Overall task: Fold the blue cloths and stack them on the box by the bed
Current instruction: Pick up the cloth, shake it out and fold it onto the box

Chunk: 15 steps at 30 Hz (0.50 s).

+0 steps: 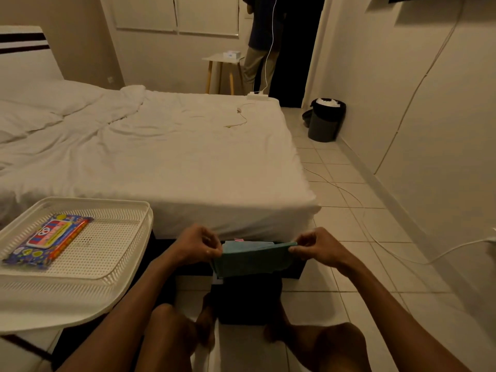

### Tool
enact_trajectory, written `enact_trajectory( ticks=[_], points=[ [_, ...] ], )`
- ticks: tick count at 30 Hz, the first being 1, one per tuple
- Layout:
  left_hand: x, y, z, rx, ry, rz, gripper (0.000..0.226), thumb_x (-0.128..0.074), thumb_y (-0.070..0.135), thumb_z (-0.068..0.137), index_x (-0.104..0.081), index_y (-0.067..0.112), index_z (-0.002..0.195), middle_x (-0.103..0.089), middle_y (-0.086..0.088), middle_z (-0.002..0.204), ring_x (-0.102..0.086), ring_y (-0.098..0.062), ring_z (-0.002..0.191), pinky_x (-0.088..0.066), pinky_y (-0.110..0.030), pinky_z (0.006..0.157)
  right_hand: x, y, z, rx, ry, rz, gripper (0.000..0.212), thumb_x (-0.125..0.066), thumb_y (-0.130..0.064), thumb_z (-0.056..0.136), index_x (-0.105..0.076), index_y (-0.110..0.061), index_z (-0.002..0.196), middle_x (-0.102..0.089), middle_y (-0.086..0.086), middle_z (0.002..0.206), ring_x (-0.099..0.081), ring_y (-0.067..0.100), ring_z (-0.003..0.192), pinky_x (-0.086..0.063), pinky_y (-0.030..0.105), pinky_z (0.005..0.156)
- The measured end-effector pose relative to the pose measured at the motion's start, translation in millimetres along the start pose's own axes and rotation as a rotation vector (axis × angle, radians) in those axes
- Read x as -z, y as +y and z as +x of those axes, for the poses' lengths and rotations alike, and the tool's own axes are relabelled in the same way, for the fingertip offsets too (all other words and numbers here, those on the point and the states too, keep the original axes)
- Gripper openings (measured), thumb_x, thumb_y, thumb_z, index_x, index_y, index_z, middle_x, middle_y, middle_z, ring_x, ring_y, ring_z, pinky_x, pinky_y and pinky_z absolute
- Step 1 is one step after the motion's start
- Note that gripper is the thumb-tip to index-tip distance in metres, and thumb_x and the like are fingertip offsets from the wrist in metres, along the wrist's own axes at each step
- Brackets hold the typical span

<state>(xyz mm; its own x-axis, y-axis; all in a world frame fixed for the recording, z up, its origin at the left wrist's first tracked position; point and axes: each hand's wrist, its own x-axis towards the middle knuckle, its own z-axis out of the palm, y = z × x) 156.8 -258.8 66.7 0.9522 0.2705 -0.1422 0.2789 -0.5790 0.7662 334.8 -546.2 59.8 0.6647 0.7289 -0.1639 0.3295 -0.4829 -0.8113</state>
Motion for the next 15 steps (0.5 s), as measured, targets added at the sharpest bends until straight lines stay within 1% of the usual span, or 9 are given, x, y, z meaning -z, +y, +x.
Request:
enact_trajectory(
  ticks=[2,4,7,9,10,12,15],
  points=[
    [-9.8,-8.7,-8.9,0.020,-0.071,0.006,0.005,-0.078,0.005,0.072,-0.077,0.010,0.073,-0.075,0.000,0.071,-0.072,-0.011,0.070,-0.061,-0.028,0.071,-11.3,11.1,-13.4,-0.007,-0.045,-0.005,0.007,-0.073,-0.020,0.087,-0.074,-0.016,0.092,-0.075,0.000,0.090,-0.071,0.009,0.084,-0.059,0.024,0.074],
    [-17.8,-14.5,-15.0,0.044,-0.108,0.026,0.004,-0.078,0.007,0.073,-0.077,0.008,0.076,-0.075,-0.004,0.075,-0.072,-0.012,0.073,-0.061,-0.027,0.072,-20.1,19.3,-23.8,-0.020,-0.076,-0.008,0.008,-0.073,-0.020,0.087,-0.074,-0.016,0.094,-0.075,0.001,0.092,-0.072,0.009,0.085,-0.059,0.024,0.074],
    [-25.0,-21.9,-19.3,0.066,-0.146,0.026,0.006,-0.080,0.009,0.071,-0.077,0.014,0.070,-0.074,-0.005,0.072,-0.070,-0.014,0.071,-0.060,-0.027,0.071,-28.7,26.6,-32.7,-0.037,-0.090,-0.009,0.012,-0.073,-0.019,0.087,-0.074,-0.012,0.097,-0.075,0.002,0.094,-0.072,0.010,0.087,-0.060,0.024,0.073],
    [-26.5,-25.6,-20.2,0.070,-0.158,0.019,0.009,-0.080,0.008,0.070,-0.077,0.017,0.068,-0.074,-0.004,0.071,-0.070,-0.013,0.070,-0.060,-0.030,0.074,-31.7,27.0,-35.4,-0.045,-0.102,-0.001,0.012,-0.073,-0.019,0.088,-0.073,-0.013,0.097,-0.074,0.002,0.095,-0.072,0.009,0.087,-0.059,0.022,0.072],
    [-26.9,-26.7,-20.4,0.078,-0.162,0.009,0.008,-0.080,0.007,0.071,-0.077,0.015,0.071,-0.075,-0.005,0.072,-0.071,-0.014,0.071,-0.061,-0.031,0.075,-32.8,27.3,-36.1,-0.052,-0.109,0.004,0.012,-0.072,-0.019,0.088,-0.073,-0.013,0.097,-0.074,0.002,0.095,-0.072,0.009,0.087,-0.059,0.022,0.073],
    [-27.4,-28.5,-19.7,0.097,-0.160,-0.006,0.005,-0.079,0.006,0.074,-0.077,0.009,0.077,-0.075,-0.007,0.076,-0.073,-0.016,0.075,-0.061,-0.030,0.075,-34.5,27.7,-36.4,-0.063,-0.113,0.010,0.013,-0.072,-0.019,0.088,-0.073,-0.012,0.098,-0.074,0.001,0.096,-0.072,0.010,0.088,-0.059,0.023,0.074],
    [-30.0,-31.2,-15.8,0.118,-0.121,-0.022,0.006,-0.078,0.004,0.076,-0.076,0.006,0.081,-0.075,-0.006,0.076,-0.073,-0.017,0.075,-0.061,-0.028,0.072,-36.4,30.5,-34.2,-0.071,-0.107,0.014,0.012,-0.071,-0.019,0.089,-0.073,-0.014,0.099,-0.074,0.000,0.096,-0.072,0.009,0.088,-0.059,0.023,0.074]
  ],
)
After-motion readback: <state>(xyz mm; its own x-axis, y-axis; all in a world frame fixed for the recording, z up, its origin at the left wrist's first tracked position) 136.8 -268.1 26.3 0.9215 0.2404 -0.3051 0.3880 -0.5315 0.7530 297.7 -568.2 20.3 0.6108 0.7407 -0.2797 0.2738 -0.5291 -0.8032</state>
